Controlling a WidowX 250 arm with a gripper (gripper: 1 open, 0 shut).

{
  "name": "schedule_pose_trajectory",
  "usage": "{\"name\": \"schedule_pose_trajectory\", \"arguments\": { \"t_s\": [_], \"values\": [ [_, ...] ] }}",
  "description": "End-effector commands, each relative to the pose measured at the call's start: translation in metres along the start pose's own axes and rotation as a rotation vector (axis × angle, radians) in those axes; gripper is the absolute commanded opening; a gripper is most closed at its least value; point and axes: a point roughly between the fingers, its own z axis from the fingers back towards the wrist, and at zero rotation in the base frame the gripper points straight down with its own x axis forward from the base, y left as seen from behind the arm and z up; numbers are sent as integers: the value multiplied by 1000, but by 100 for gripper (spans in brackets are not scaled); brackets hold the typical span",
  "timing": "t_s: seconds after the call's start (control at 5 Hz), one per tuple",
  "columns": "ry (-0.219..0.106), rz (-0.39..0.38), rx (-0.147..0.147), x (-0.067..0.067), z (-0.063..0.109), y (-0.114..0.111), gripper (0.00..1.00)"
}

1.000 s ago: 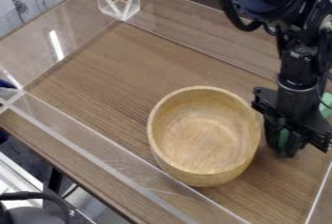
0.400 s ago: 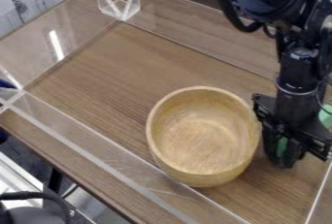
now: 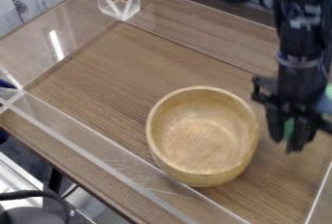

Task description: Put the green block in the brown bowl

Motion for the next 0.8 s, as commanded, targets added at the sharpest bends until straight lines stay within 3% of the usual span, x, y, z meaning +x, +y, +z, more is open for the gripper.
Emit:
{"name": "schedule_pose_trajectory", "arguments": {
  "t_s": [0.0, 0.2, 0.4, 0.6],
  "values": [
    [-175, 38, -47, 25, 48, 7, 0],
    [-192, 61, -10, 27, 82, 21, 0],
    [-181, 62, 16, 28, 98, 28, 0],
    [-139, 42, 34, 14, 97, 20, 0]
  ]
}}
